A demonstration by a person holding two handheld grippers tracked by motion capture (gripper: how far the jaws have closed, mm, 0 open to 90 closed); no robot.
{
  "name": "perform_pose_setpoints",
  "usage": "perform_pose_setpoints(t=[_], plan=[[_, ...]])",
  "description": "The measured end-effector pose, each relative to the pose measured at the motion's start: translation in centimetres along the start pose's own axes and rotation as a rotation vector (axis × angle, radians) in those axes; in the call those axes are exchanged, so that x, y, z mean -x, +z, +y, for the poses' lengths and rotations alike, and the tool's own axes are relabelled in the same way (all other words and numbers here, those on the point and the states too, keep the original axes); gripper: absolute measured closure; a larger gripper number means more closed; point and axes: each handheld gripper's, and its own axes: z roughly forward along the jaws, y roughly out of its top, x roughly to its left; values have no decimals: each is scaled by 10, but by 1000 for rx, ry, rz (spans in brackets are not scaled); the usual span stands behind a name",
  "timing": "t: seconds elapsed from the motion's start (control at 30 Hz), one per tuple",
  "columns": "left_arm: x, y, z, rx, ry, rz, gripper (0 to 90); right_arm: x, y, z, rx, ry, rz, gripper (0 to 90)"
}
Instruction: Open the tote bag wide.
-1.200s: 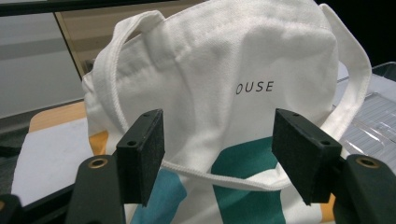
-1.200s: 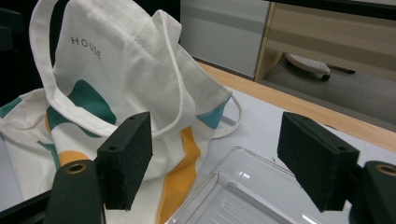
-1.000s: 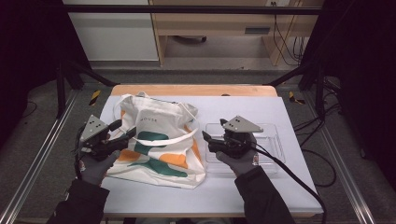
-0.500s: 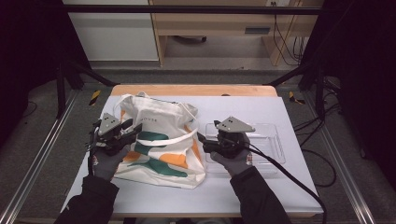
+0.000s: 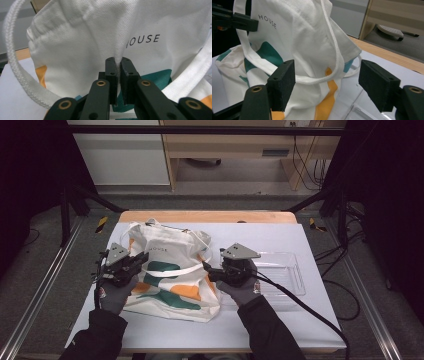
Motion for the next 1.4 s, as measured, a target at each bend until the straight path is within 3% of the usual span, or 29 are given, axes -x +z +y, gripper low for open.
perform_pose_setpoints(t=[0.4, 0.97, 1.03, 1.13, 1.4], plan=[[1, -7, -8, -4, 4, -24, 880, -12, 13, 13, 46, 9, 45, 310], [5, -9, -16, -13, -2, -37, 880, -32, 51, 16, 5, -35, 52, 282], [5, -9, -17, -15, -2, -38, 880, -33, 53, 16, 5, -36, 45, 306], [5, -8, -18, -18, -2, -39, 880, -36, 55, 16, 1, -62, 12, 497], [6, -7, -18, -20, 1, -40, 877, -38, 55, 15, -37, -16, 71, 758]])
